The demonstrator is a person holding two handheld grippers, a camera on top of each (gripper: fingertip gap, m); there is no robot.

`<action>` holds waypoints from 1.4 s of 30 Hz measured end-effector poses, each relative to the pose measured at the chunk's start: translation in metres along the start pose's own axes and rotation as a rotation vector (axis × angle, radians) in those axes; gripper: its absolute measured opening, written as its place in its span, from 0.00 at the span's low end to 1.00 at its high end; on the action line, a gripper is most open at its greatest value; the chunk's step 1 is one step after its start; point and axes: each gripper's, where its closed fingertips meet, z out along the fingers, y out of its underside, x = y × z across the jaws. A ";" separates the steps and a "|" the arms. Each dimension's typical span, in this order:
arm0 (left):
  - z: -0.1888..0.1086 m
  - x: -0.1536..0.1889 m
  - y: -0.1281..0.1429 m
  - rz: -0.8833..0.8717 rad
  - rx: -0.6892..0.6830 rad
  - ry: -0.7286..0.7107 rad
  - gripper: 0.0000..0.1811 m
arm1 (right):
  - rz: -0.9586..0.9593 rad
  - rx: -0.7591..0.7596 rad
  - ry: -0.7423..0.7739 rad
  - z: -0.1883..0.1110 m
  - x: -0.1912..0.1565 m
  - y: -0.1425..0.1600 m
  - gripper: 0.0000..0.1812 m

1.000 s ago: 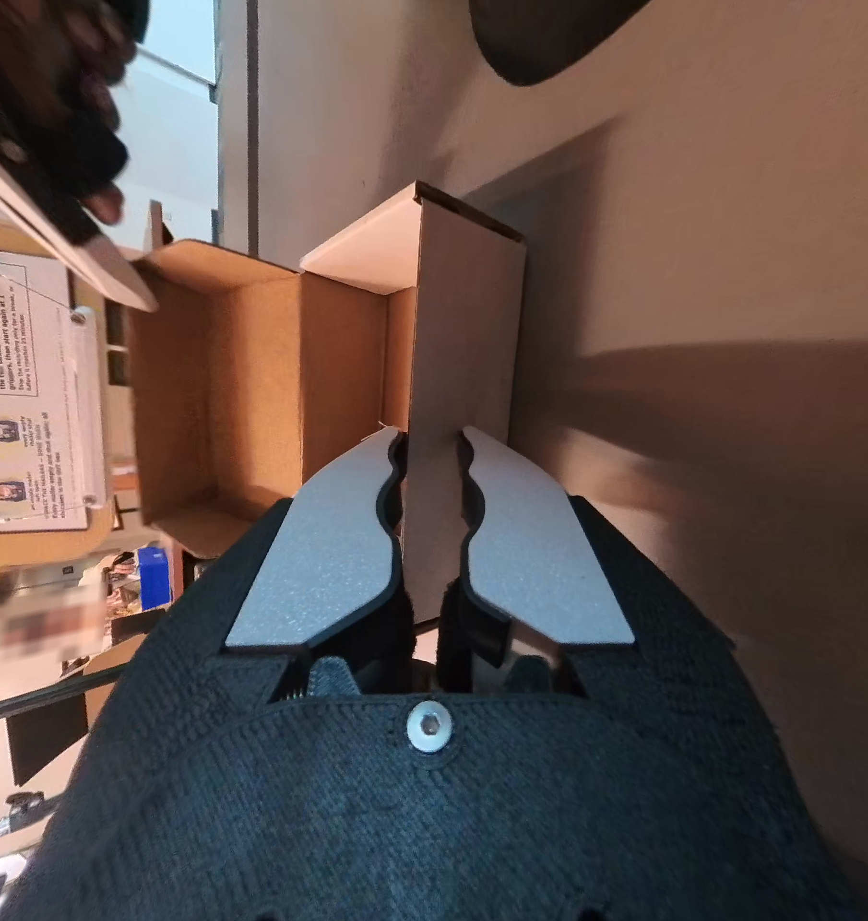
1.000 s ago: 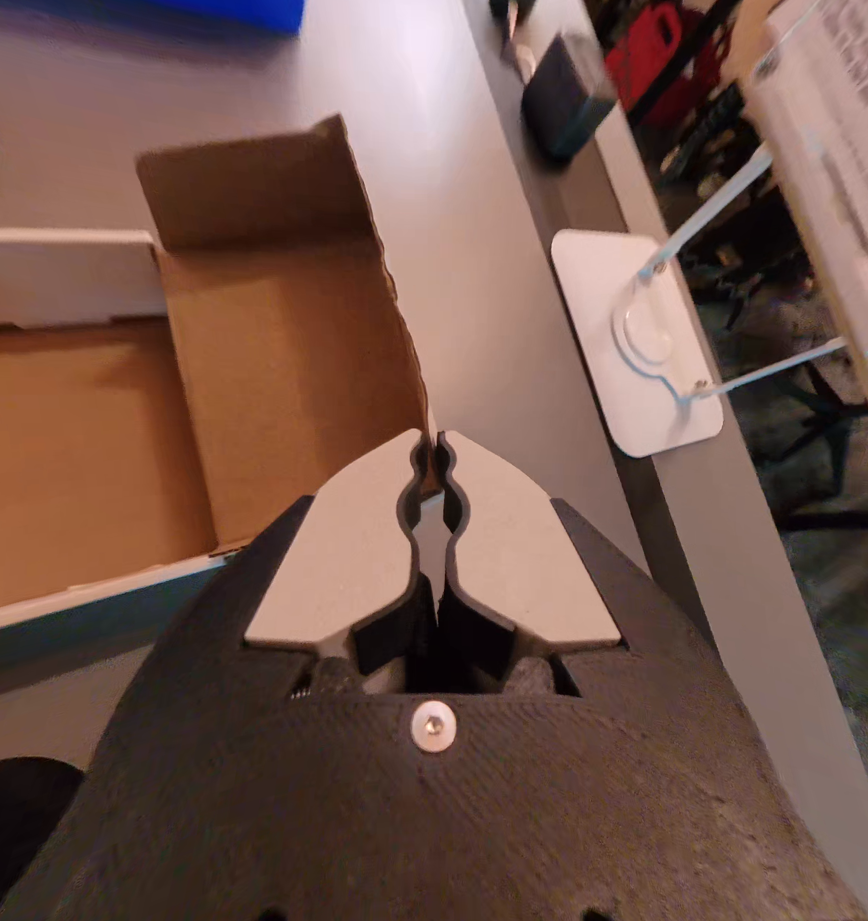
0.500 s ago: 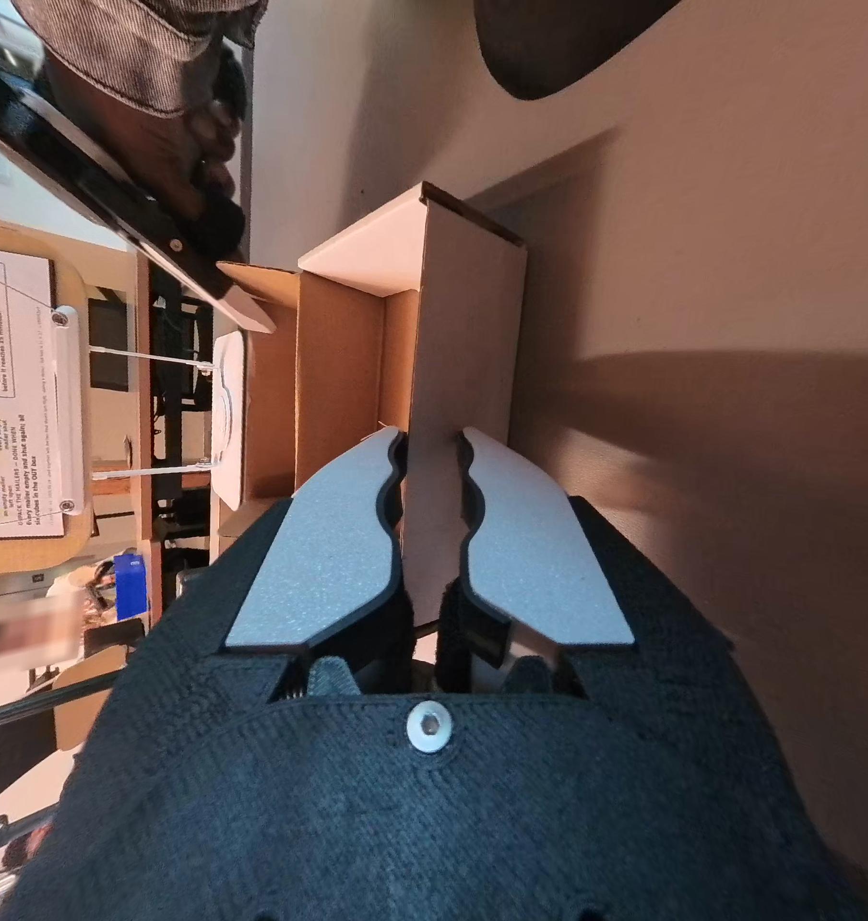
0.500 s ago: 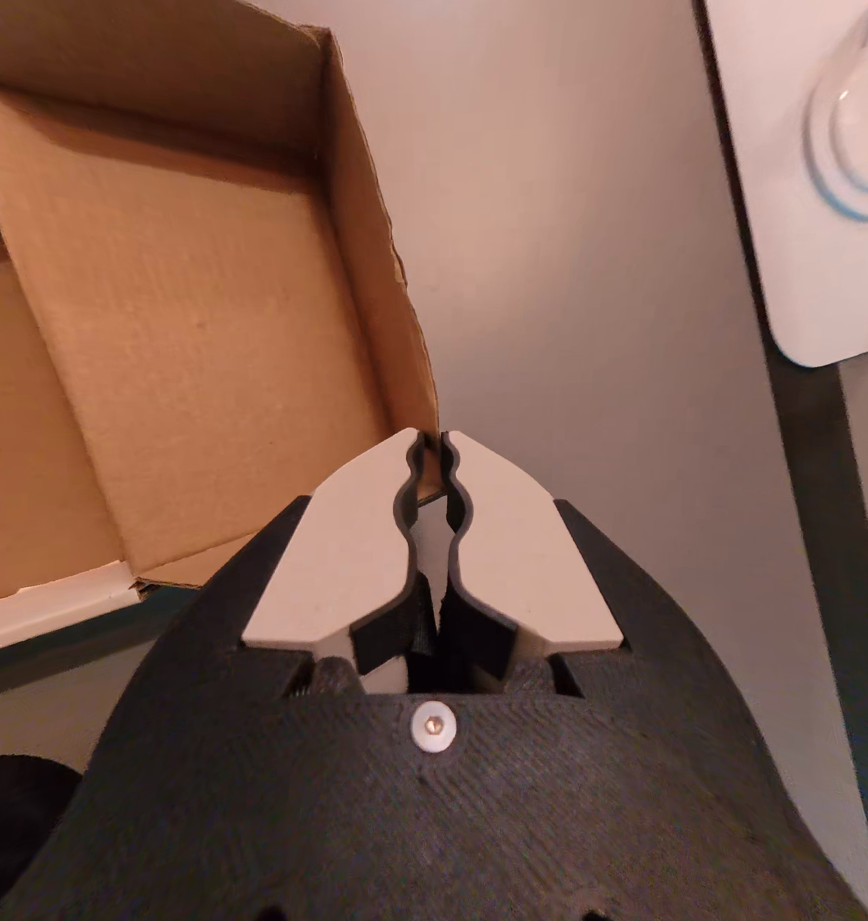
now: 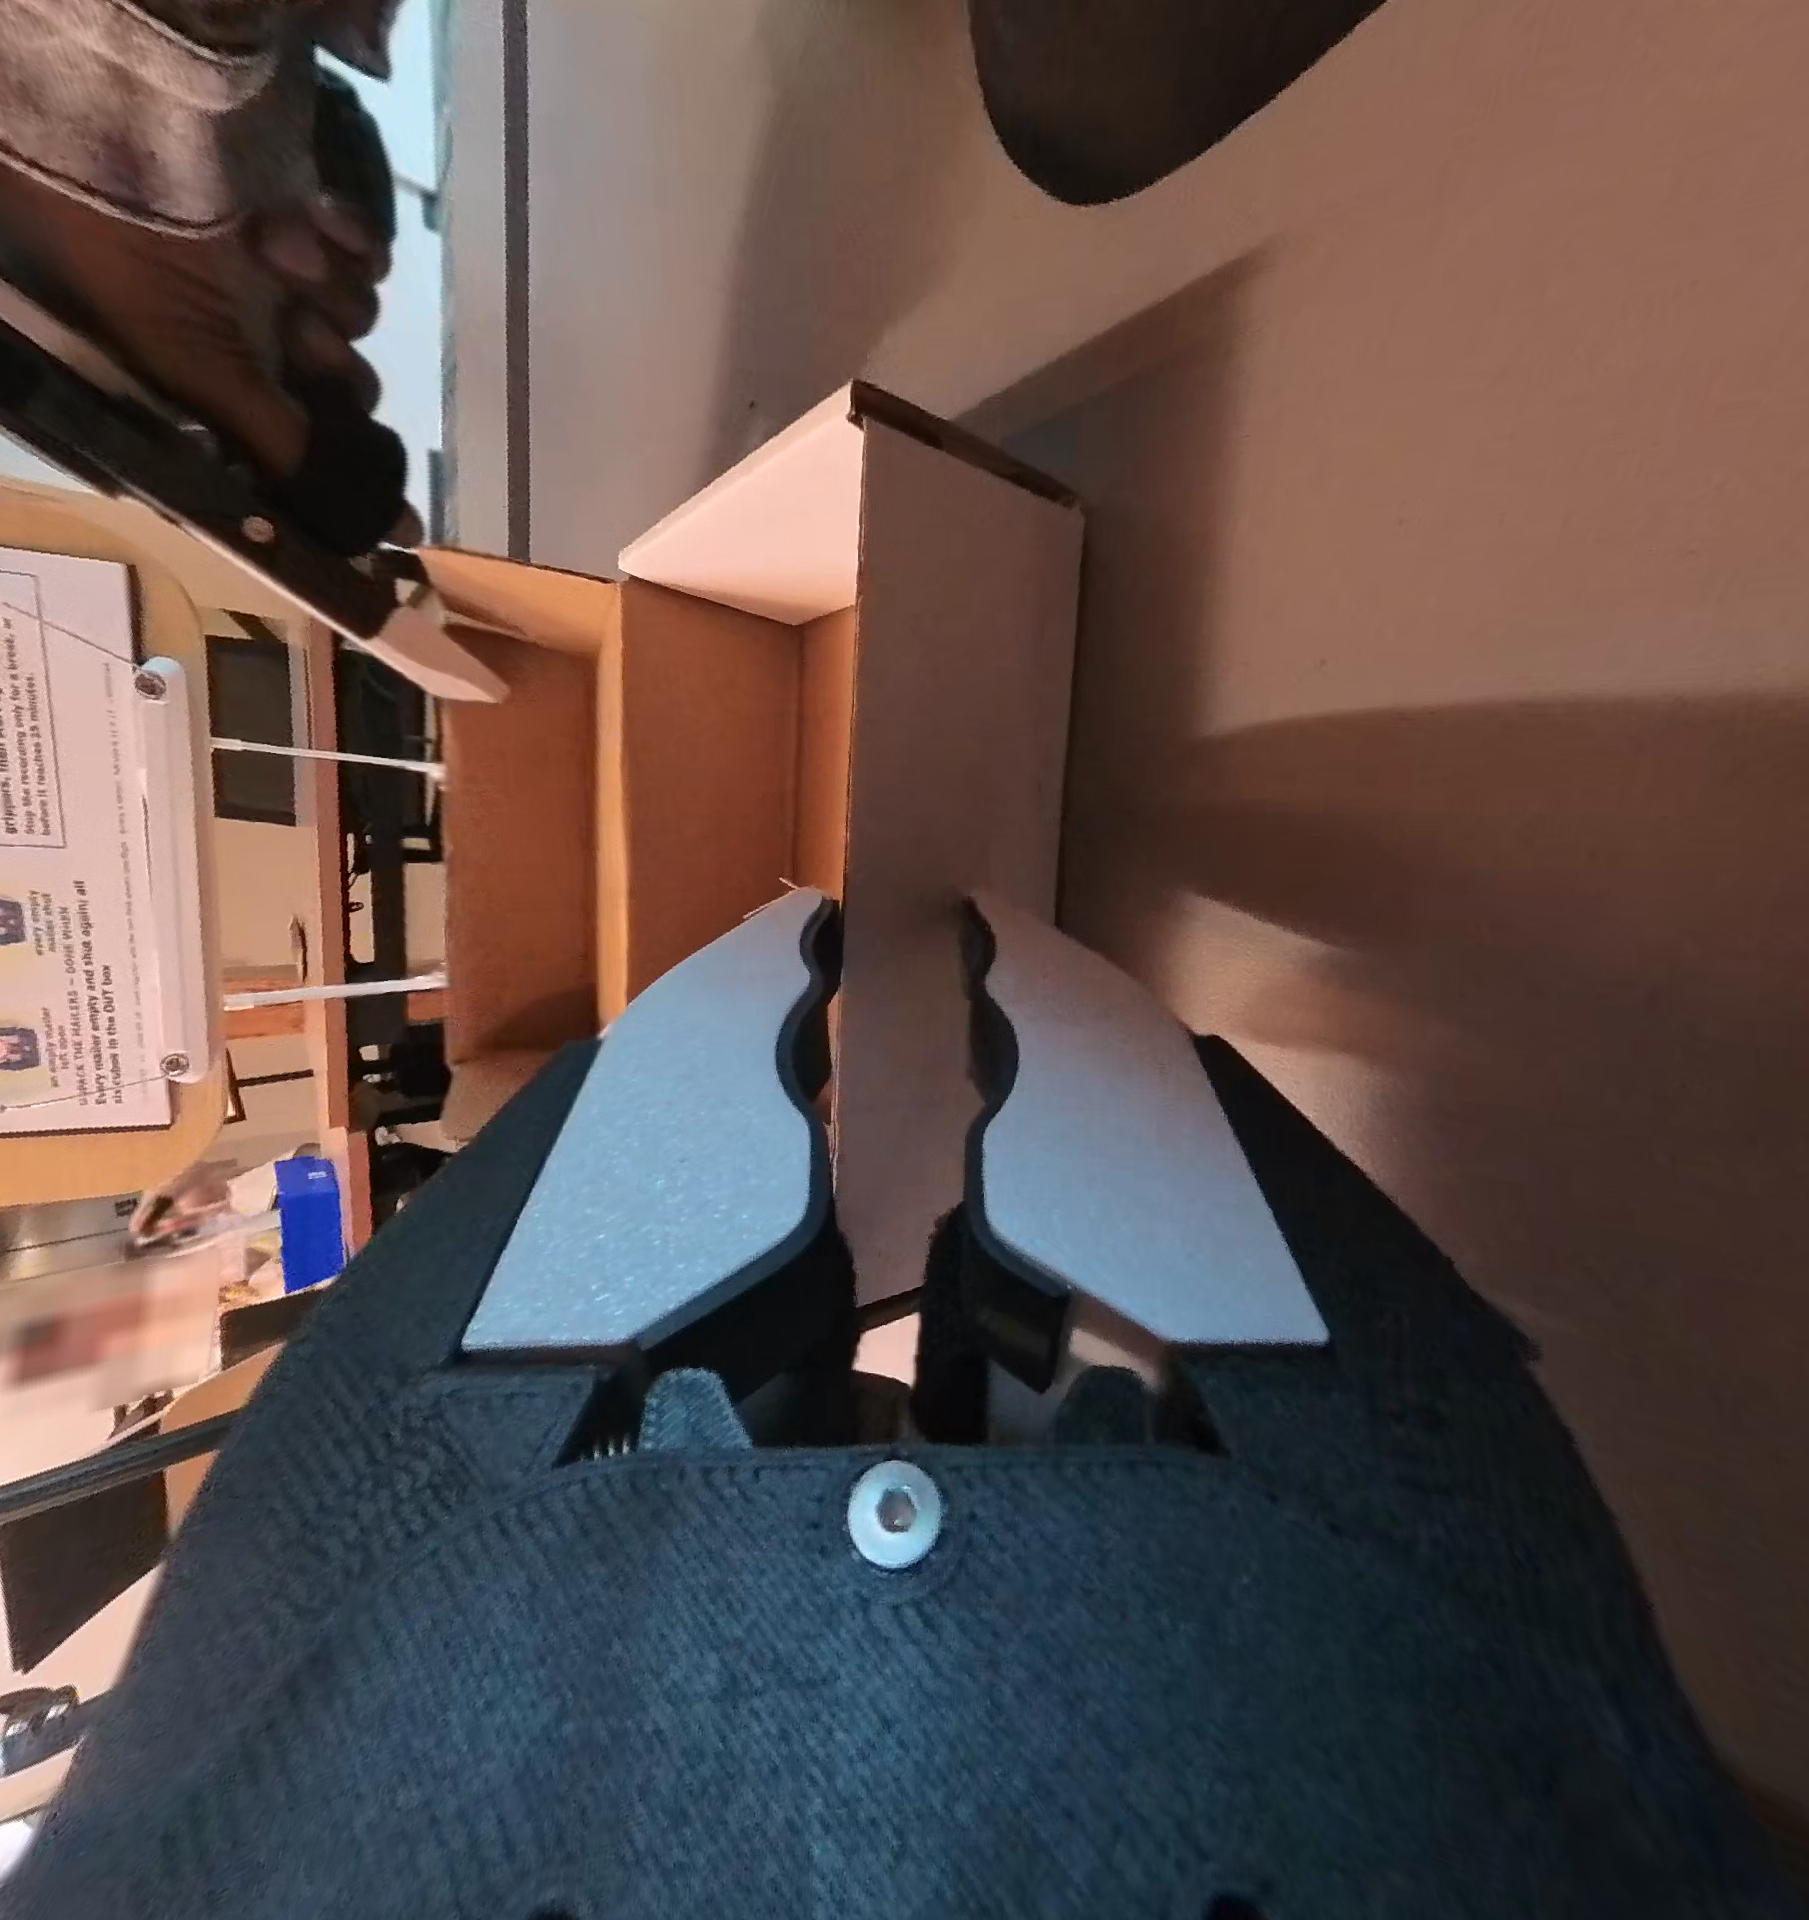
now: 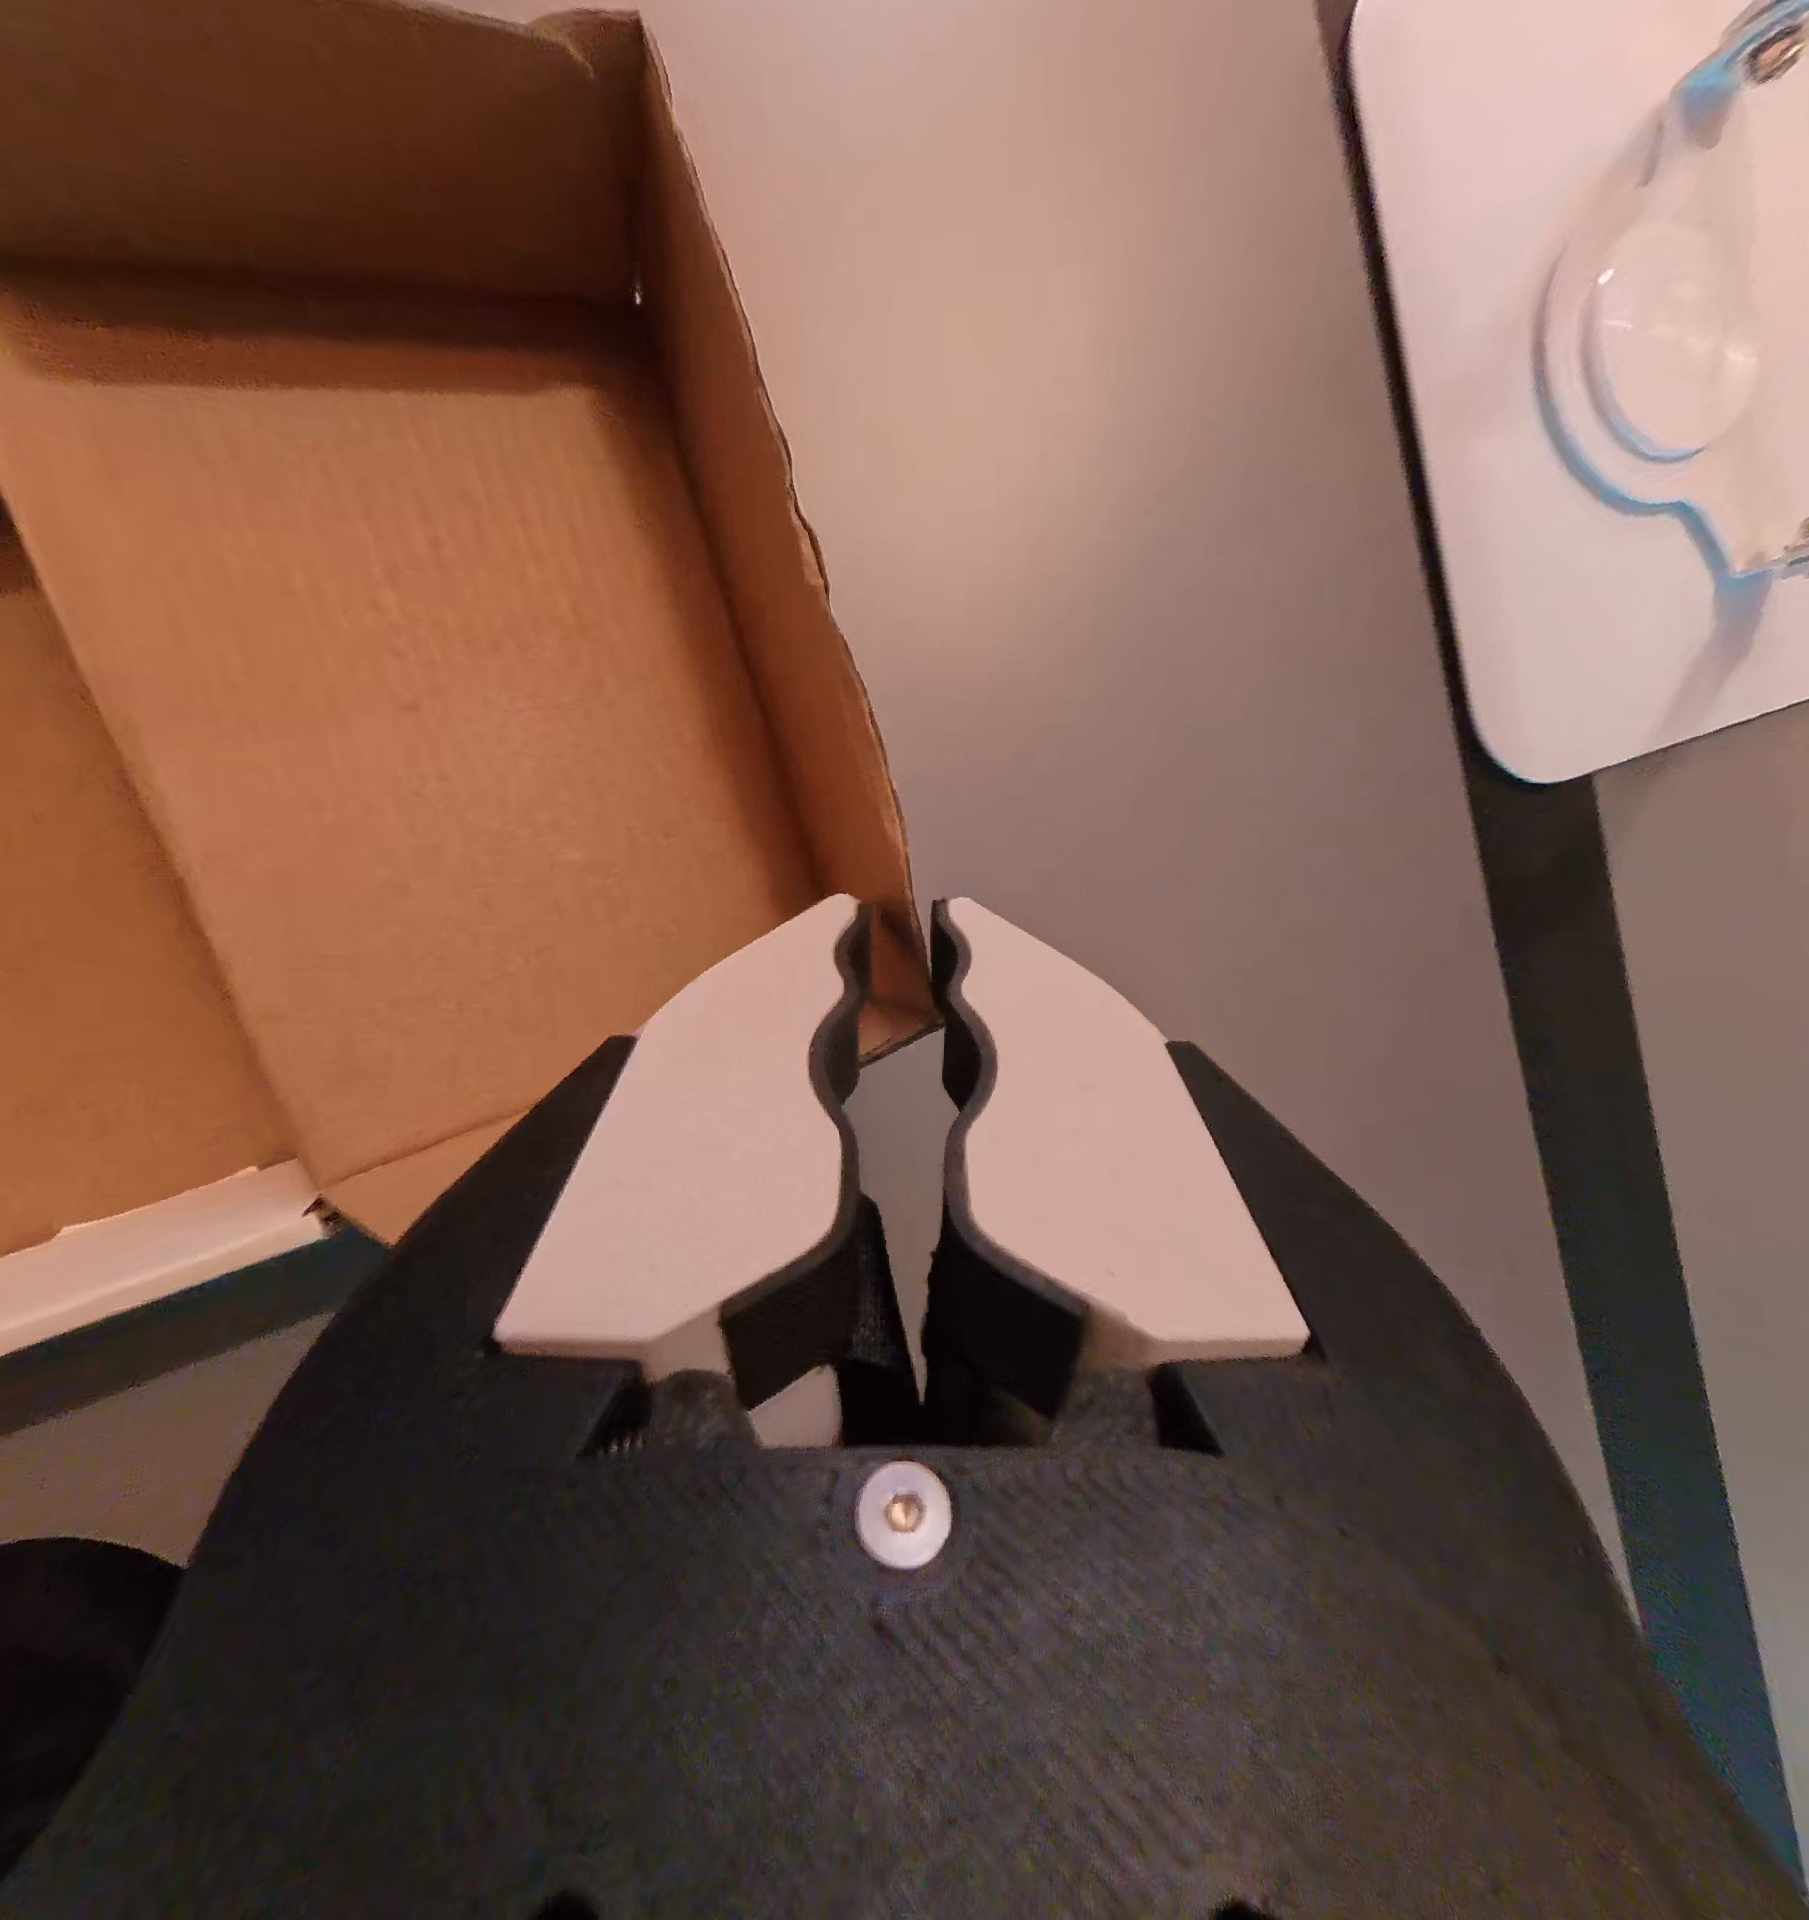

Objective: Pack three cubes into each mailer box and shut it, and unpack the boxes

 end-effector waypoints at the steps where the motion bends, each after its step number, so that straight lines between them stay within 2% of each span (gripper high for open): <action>1: 0.000 0.001 0.000 -0.005 0.004 0.007 0.14 | 0.003 0.014 0.005 -0.004 0.001 -0.003 0.07; 3: -0.001 0.001 -0.001 -0.015 0.013 0.013 0.15 | 0.008 0.033 0.009 -0.011 0.002 -0.008 0.13; 8: -0.003 0.000 -0.006 -0.033 0.039 0.014 0.18 | 0.019 0.086 0.048 -0.027 0.006 -0.013 0.21; 20: -0.008 -0.003 -0.012 -0.109 0.096 0.047 0.26 | 0.111 0.394 0.072 -0.082 -0.004 -0.038 0.44; 23: -0.018 -0.002 -0.021 -0.272 0.207 0.129 0.32 | 0.190 0.515 0.062 -0.102 -0.020 -0.040 0.49; 27: -0.044 -0.026 -0.032 -0.641 0.468 0.223 0.41 | 0.285 0.691 0.065 -0.126 -0.052 -0.028 0.60; 30: -0.063 -0.055 -0.022 -0.888 0.654 0.244 0.50 | 0.346 0.781 0.081 -0.133 -0.076 -0.008 0.65; 34: -0.076 -0.077 -0.001 -1.110 0.825 0.280 0.60 | 0.377 0.975 0.022 -0.138 -0.115 0.015 0.70; 36: -0.081 -0.080 0.003 -1.162 0.859 0.312 0.63 | 0.337 1.117 0.009 -0.151 -0.132 0.020 0.72; 38: -0.085 -0.082 0.005 -1.163 0.862 0.295 0.64 | 0.282 1.187 -0.003 -0.166 -0.146 0.020 0.72; 42: -0.098 -0.090 0.017 -1.142 0.818 0.199 0.68 | 0.310 1.241 0.069 -0.175 -0.141 0.029 0.71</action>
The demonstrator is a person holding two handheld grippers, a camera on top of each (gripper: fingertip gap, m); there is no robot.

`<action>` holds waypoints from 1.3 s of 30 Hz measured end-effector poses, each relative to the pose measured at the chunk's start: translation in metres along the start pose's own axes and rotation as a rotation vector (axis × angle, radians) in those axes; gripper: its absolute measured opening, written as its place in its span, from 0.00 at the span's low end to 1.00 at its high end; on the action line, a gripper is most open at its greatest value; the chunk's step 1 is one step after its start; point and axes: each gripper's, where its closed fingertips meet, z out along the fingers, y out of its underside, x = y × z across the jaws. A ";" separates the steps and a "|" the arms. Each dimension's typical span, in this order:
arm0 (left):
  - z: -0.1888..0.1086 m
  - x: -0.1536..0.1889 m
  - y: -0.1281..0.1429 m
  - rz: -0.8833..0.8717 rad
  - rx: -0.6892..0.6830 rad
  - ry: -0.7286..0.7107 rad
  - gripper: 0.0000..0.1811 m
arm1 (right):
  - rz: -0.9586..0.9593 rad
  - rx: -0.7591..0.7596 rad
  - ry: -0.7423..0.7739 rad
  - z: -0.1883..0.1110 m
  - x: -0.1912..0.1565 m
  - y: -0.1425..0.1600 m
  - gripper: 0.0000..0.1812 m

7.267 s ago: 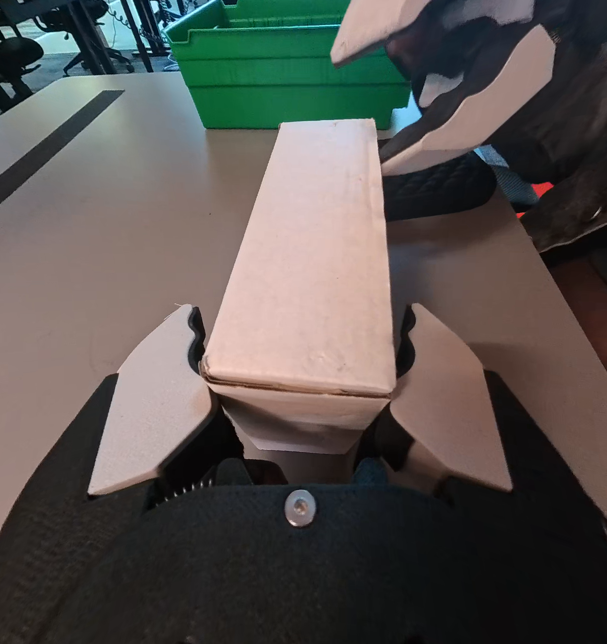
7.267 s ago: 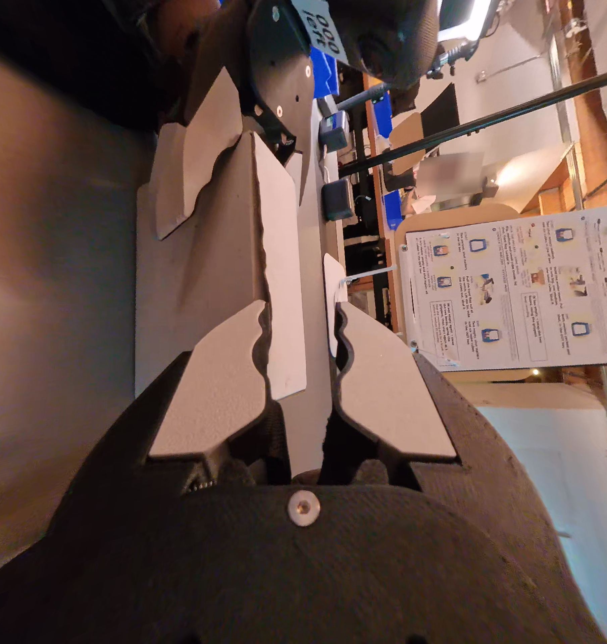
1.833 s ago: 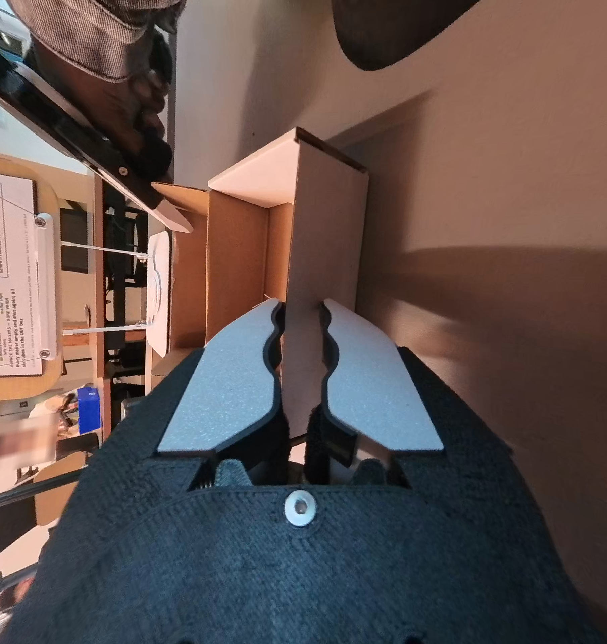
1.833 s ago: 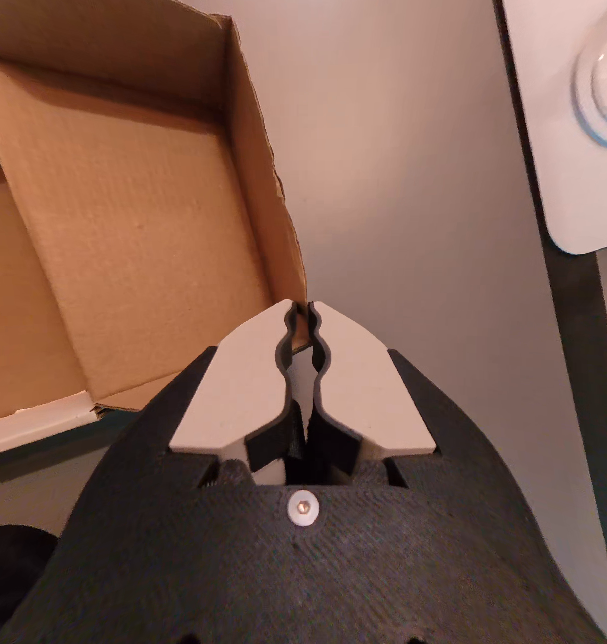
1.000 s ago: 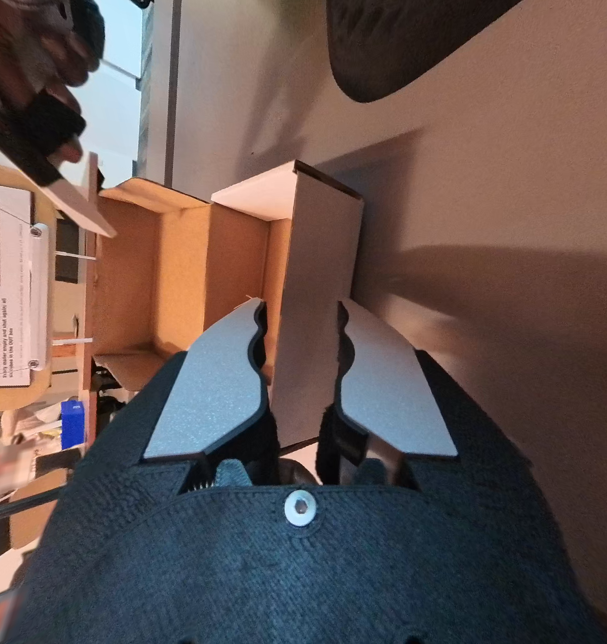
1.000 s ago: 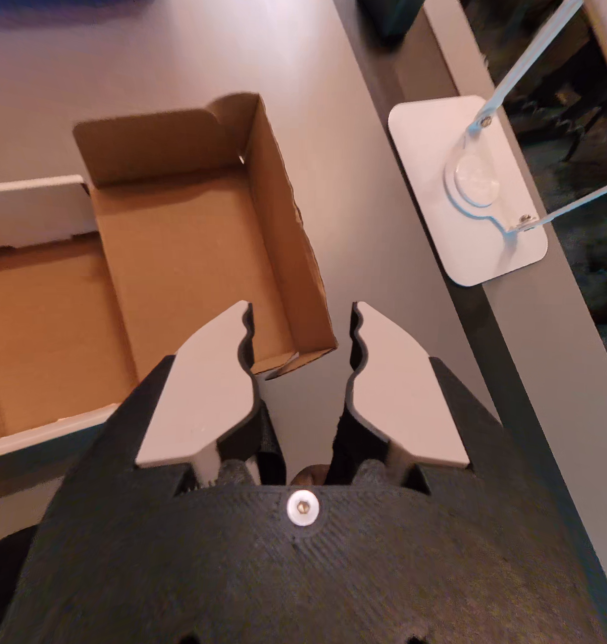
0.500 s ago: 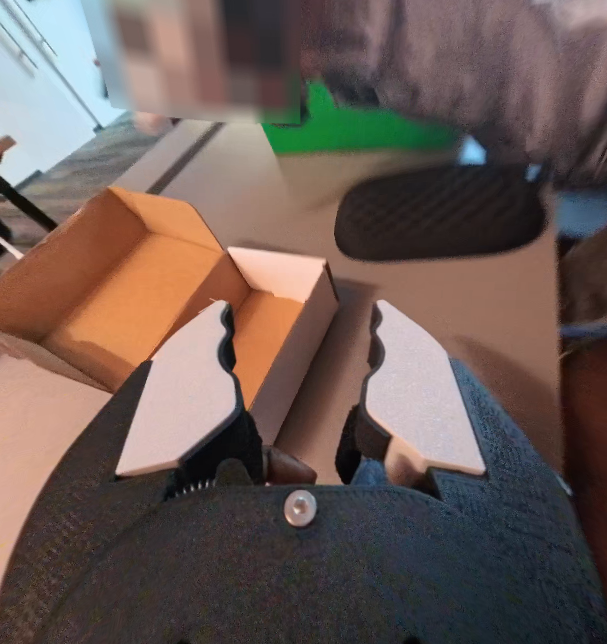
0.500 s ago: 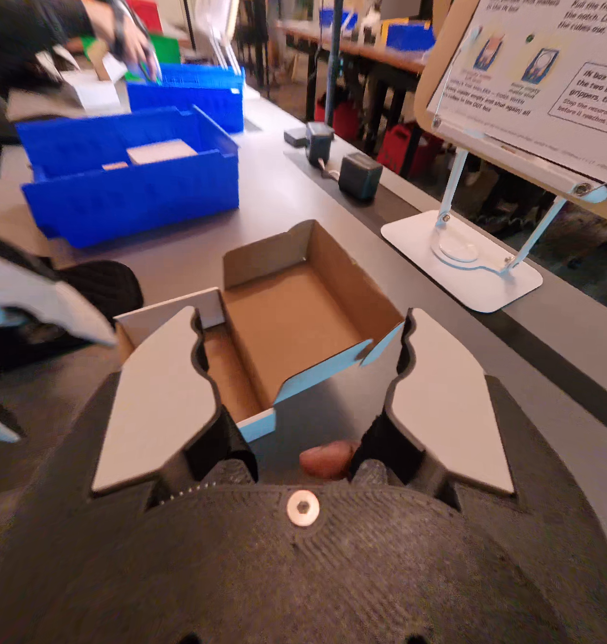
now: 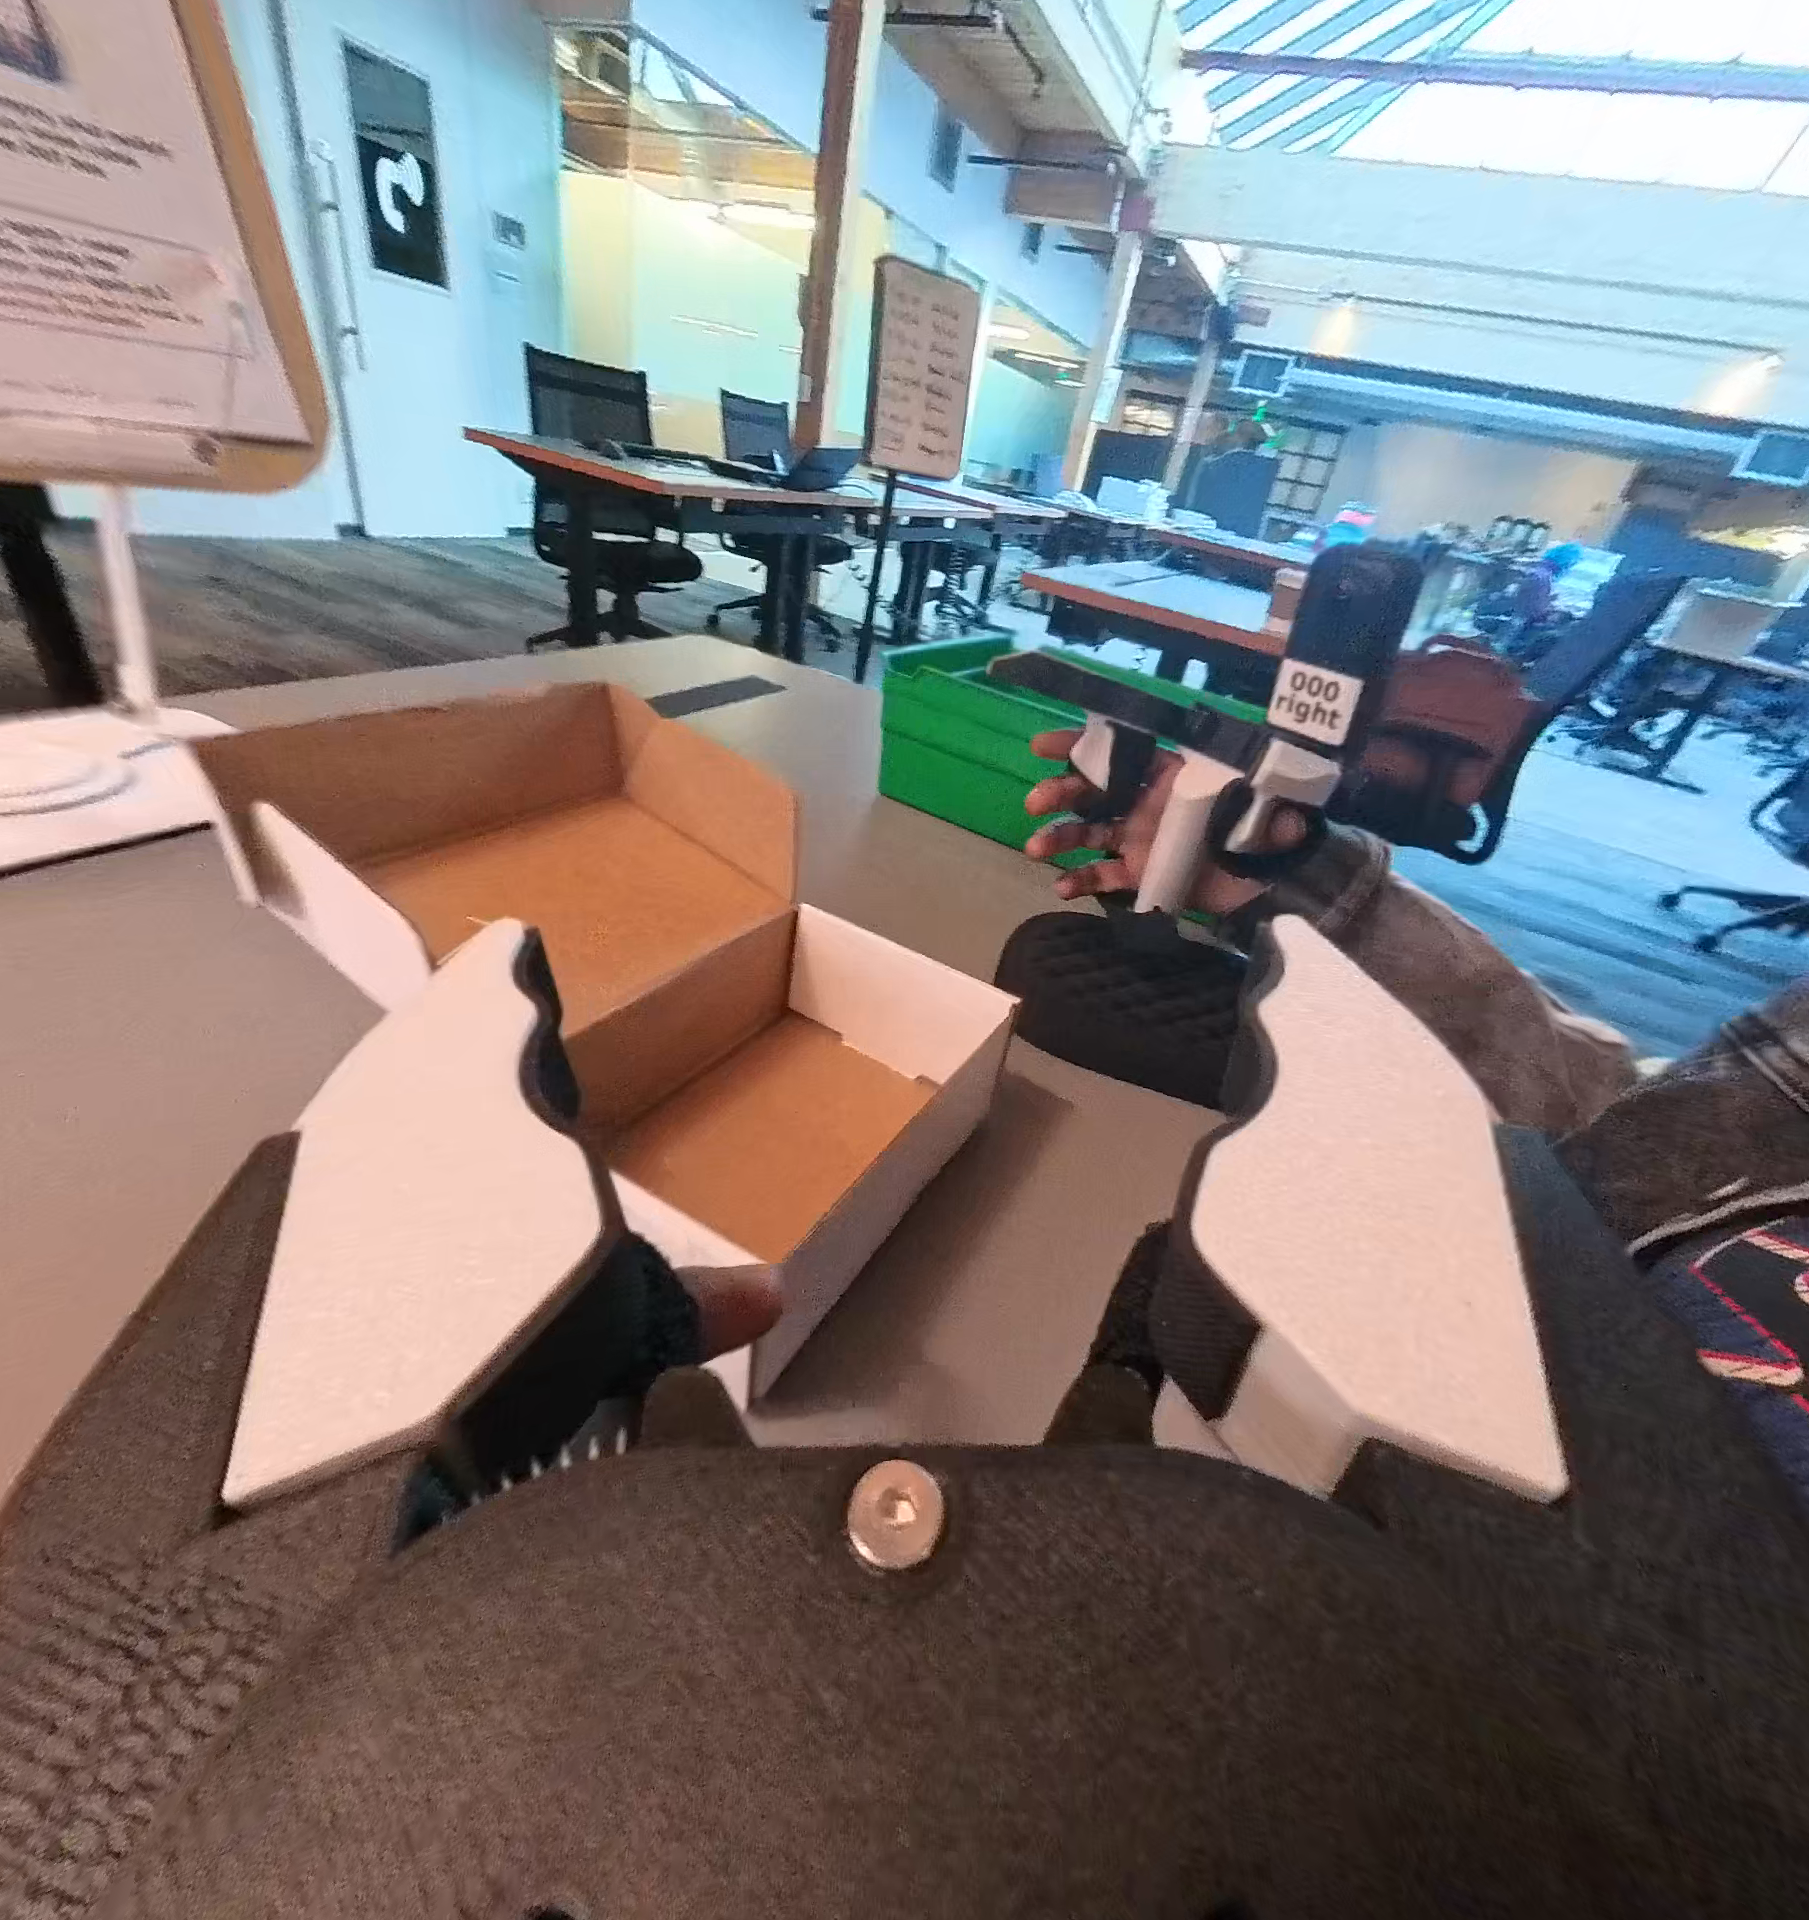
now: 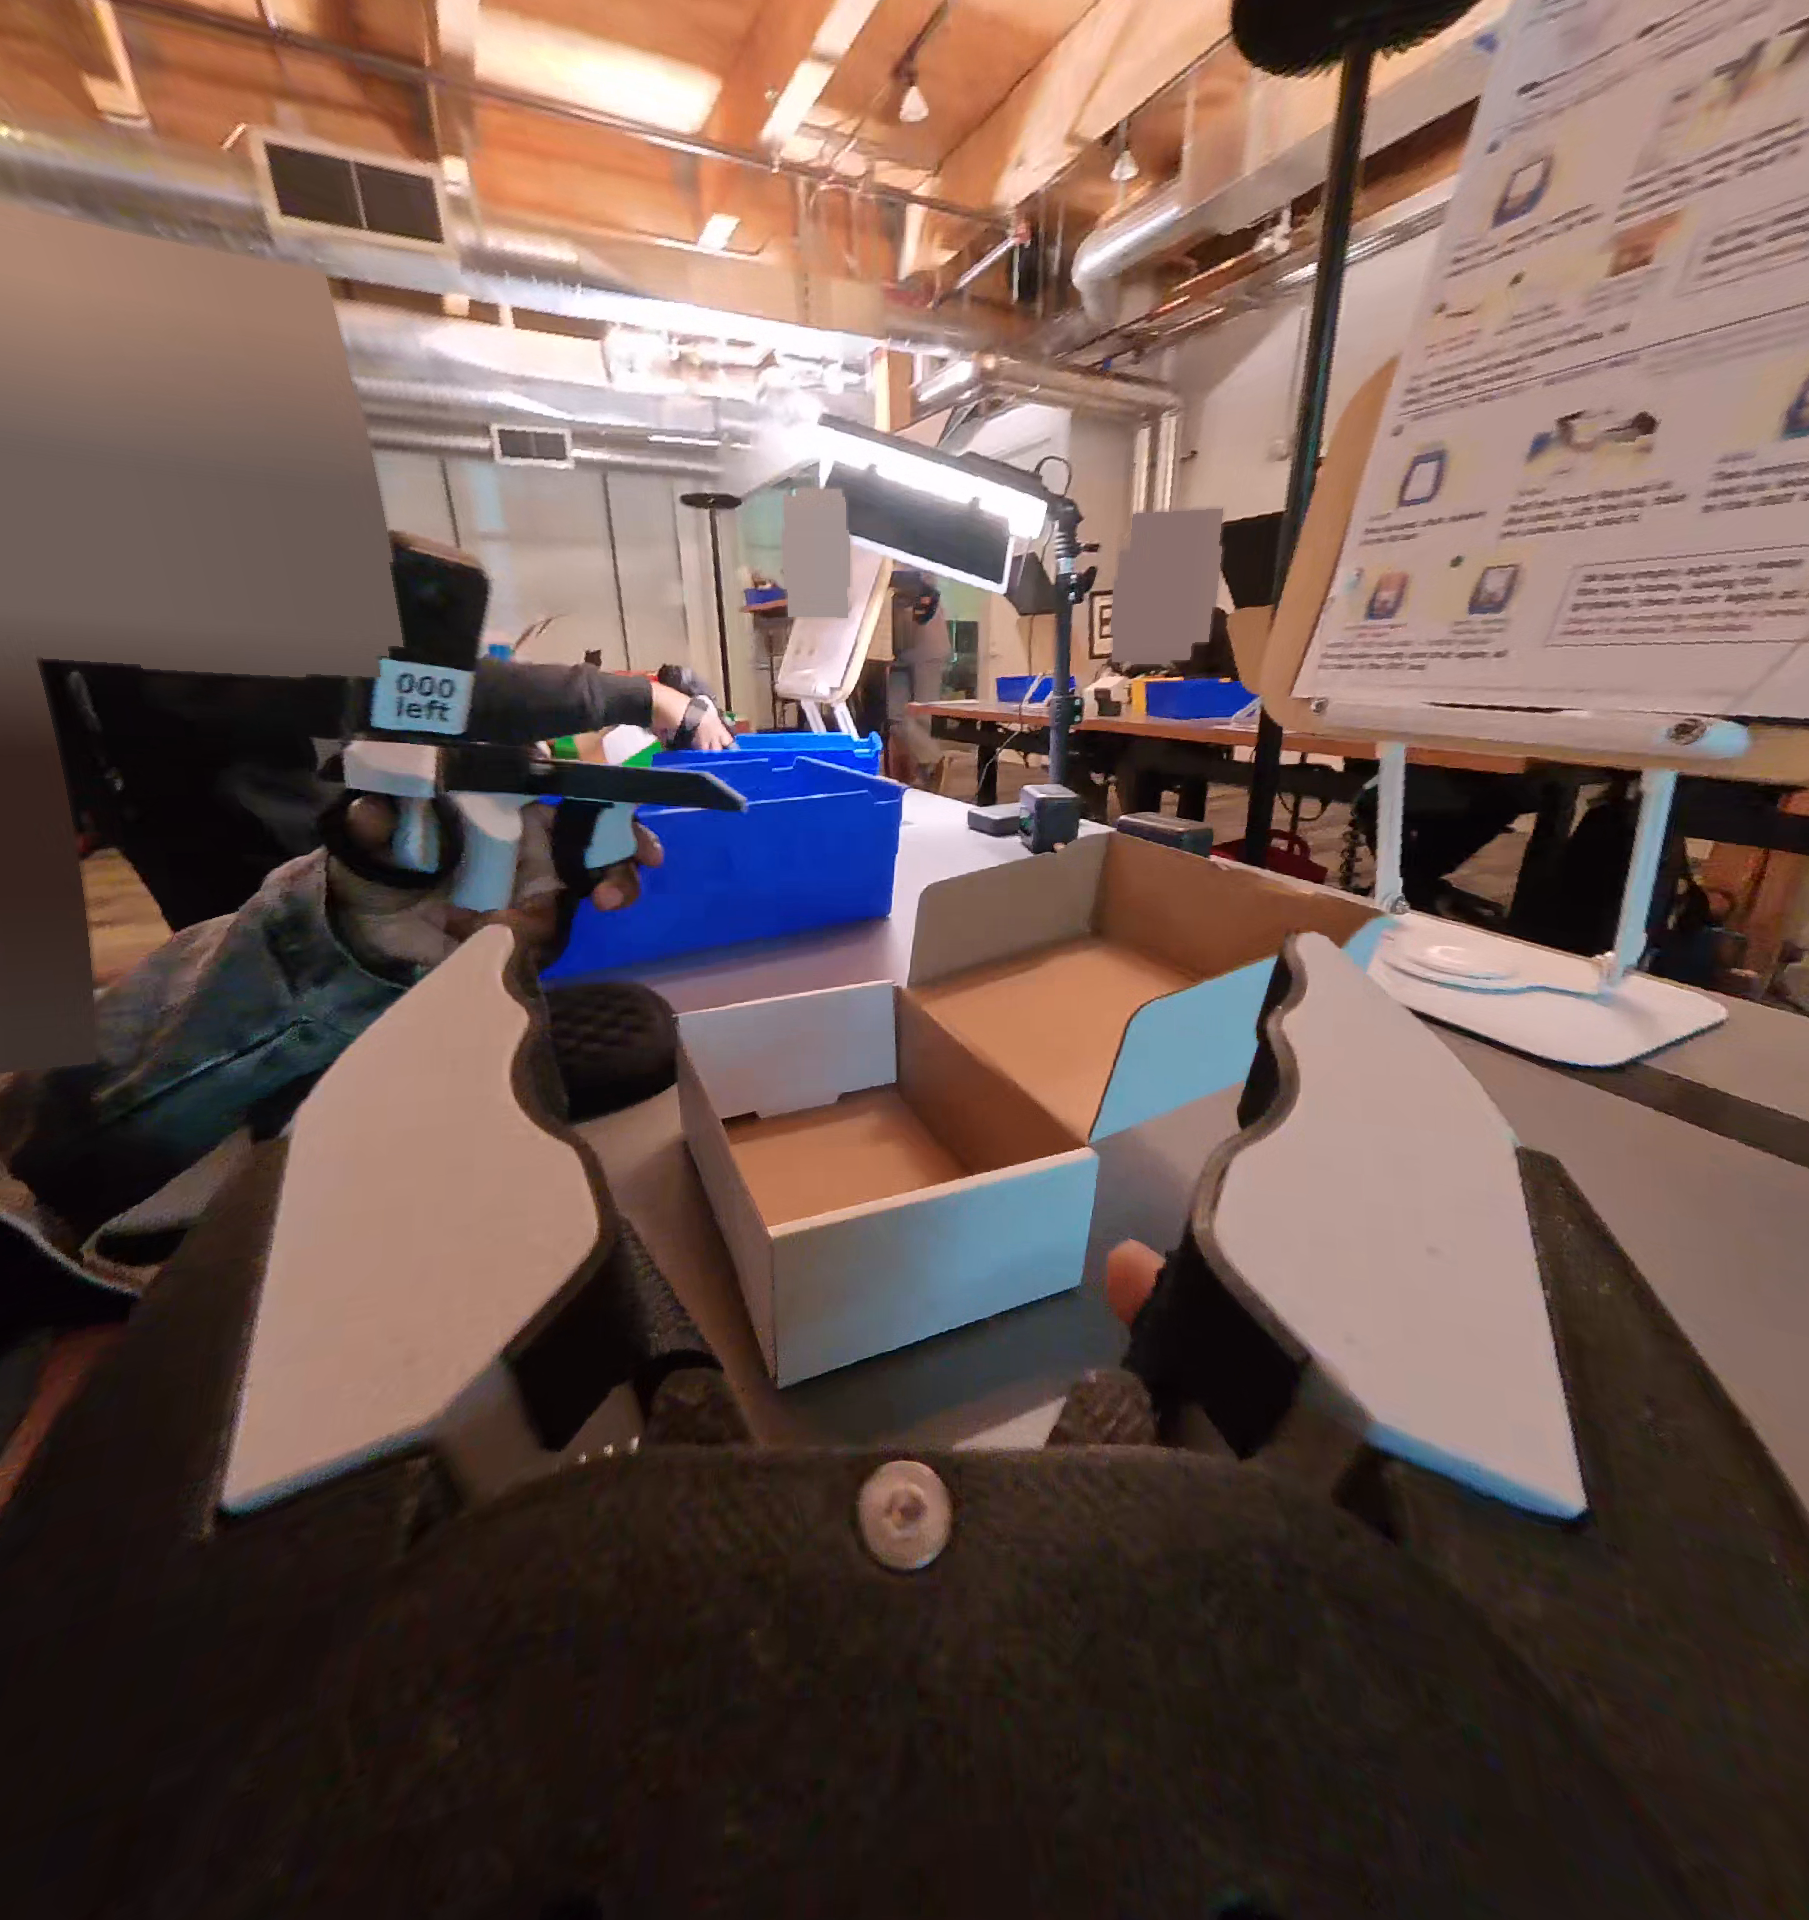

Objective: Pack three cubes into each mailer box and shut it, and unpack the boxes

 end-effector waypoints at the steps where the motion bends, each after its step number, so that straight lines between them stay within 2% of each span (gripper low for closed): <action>1: -0.008 0.000 -0.006 0.014 0.002 -0.006 0.67 | 0.007 0.013 0.013 -0.001 0.003 -0.002 0.70; 5: -0.064 -0.003 -0.053 -0.001 0.102 -0.022 0.56 | 0.024 0.011 0.018 -0.001 0.004 0.000 0.70; 7: -0.103 -0.027 -0.074 0.016 0.128 -0.153 0.53 | 0.009 -0.011 0.017 0.001 0.003 0.004 0.70; 10: -0.168 -0.082 -0.084 0.054 0.074 -0.433 0.50 | -0.012 -0.040 0.000 0.003 -0.002 0.009 0.70; 12: -0.211 -0.127 -0.074 0.008 -0.020 -0.648 0.47 | -0.019 -0.050 0.000 0.004 -0.002 0.011 0.70; 15: -0.268 -0.188 -0.031 -0.054 -0.321 -0.944 0.48 | -0.020 -0.057 0.000 0.005 -0.002 0.013 0.70; 18: -0.304 -0.224 0.012 -0.142 -0.589 -1.093 0.48 | -0.019 -0.050 0.004 0.004 -0.001 0.012 0.70; 20: -0.317 -0.239 0.032 -0.182 -0.703 -1.142 0.48 | -0.017 -0.047 0.004 0.004 -0.001 0.011 0.70; 22: -0.317 -0.245 0.046 -0.210 -0.758 -1.124 0.45 | -0.018 -0.049 0.003 0.004 -0.001 0.012 0.70; 30: -0.321 -0.250 0.066 -0.229 -0.909 -1.128 0.39 | -0.031 -0.067 0.001 0.005 -0.002 0.015 0.70; 32: -0.322 -0.252 0.072 -0.235 -0.933 -1.117 0.35 | -0.030 -0.068 0.002 0.005 -0.002 0.016 0.70; 33: -0.321 -0.251 0.075 -0.238 -0.944 -1.101 0.26 | -0.030 -0.069 0.003 0.005 -0.002 0.016 0.69; 36: -0.320 -0.247 0.073 -0.219 -0.931 -1.075 0.24 | -0.032 -0.074 0.002 0.006 -0.002 0.017 0.69; 39: -0.310 -0.243 0.045 -0.140 -0.764 -1.074 0.24 | -0.038 -0.083 0.000 0.006 -0.003 0.019 0.69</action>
